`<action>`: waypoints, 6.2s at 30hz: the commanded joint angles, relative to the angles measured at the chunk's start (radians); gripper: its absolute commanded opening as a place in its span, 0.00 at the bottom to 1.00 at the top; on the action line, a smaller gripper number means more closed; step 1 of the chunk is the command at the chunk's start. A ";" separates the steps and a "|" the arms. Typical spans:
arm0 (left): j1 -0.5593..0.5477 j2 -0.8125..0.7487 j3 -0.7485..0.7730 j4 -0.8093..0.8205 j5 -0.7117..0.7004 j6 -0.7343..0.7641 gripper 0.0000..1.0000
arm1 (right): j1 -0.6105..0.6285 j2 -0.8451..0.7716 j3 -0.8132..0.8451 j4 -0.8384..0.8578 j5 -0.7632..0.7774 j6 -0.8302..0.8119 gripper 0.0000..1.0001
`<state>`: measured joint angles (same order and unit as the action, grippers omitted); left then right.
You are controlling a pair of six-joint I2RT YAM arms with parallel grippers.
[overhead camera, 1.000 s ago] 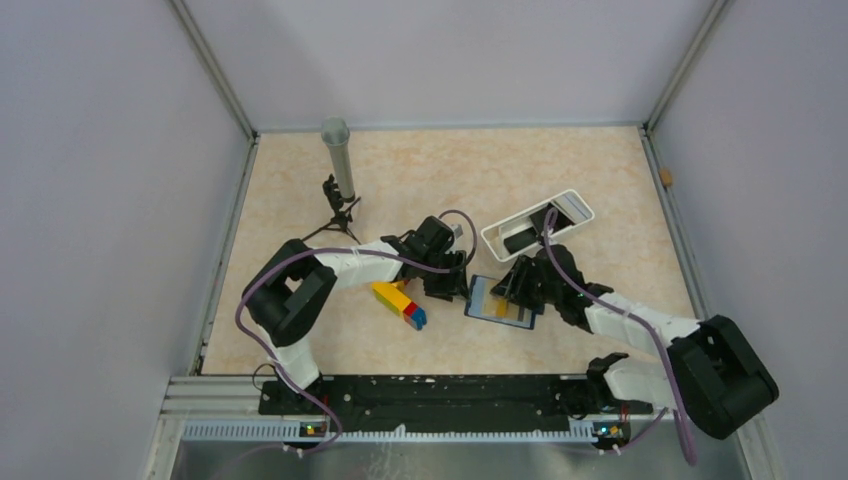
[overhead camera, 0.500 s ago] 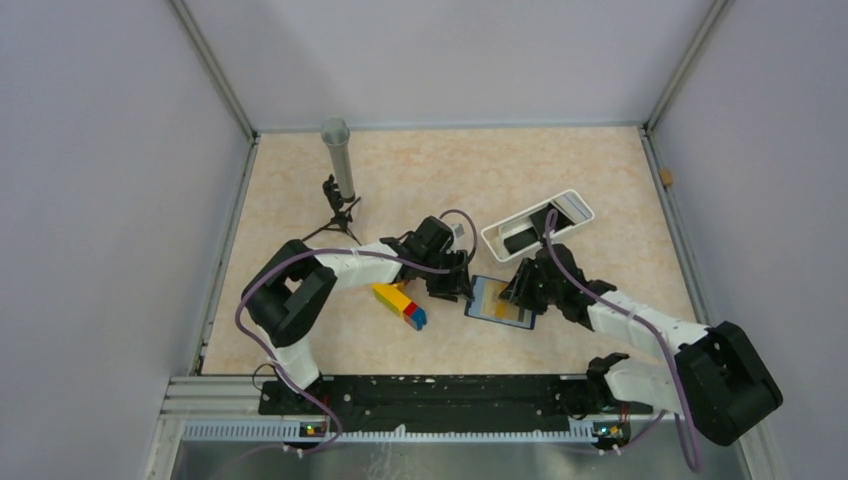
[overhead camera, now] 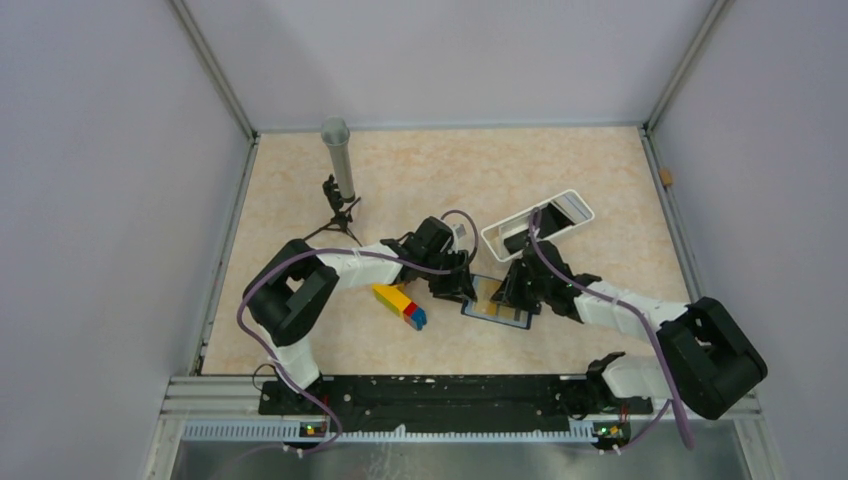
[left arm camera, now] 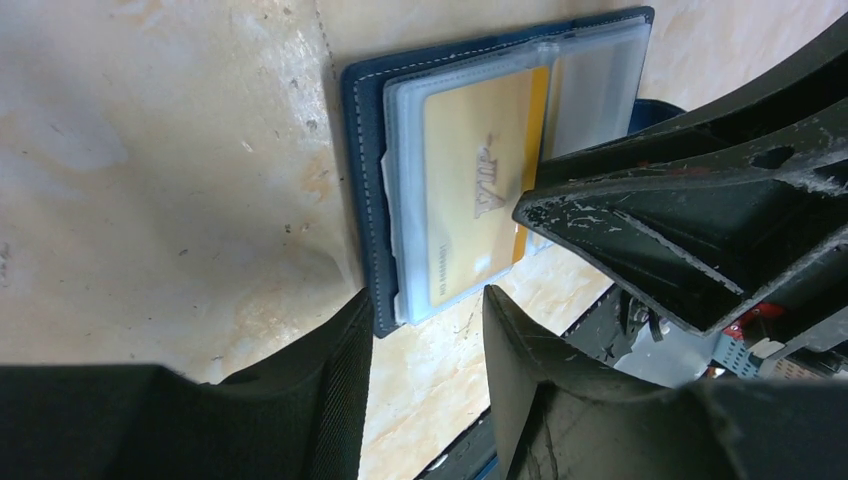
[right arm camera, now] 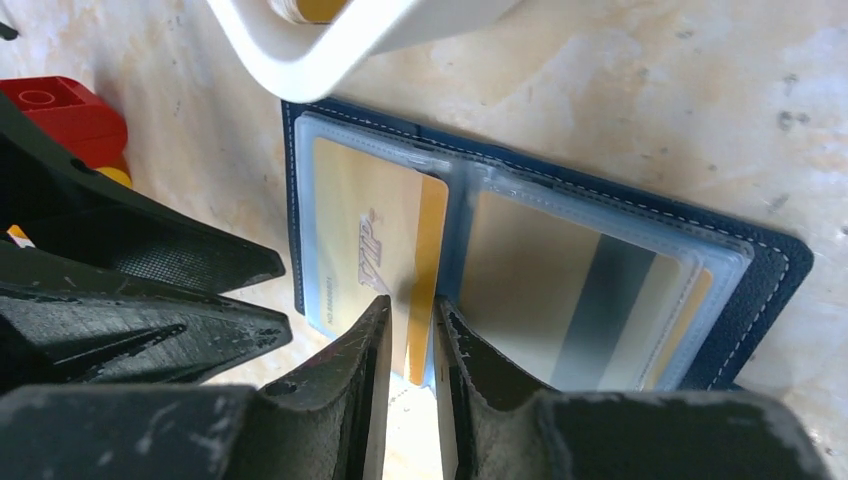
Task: Put the credit cards into the card holder
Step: Insert the credit card into the card holder, then pick up the credit card from the storage box.
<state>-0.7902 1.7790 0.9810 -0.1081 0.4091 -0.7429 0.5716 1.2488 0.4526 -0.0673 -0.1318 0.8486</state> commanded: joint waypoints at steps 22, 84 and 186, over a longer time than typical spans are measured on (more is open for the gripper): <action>0.068 -0.098 -0.053 -0.015 0.010 0.022 0.57 | 0.035 -0.054 0.169 -0.131 0.102 -0.089 0.44; 0.307 -0.370 0.180 -0.475 -0.087 0.379 0.99 | -0.169 0.368 0.703 -0.294 -0.153 -0.375 0.29; 0.317 -0.392 0.174 -0.469 -0.102 0.378 0.99 | -0.096 0.404 0.769 -0.383 -0.096 -0.417 0.08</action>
<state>-0.4786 1.4284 1.1606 -0.5987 0.3153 -0.3714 0.4648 1.6825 1.1992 -0.4805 -0.2169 0.4236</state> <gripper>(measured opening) 0.986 0.103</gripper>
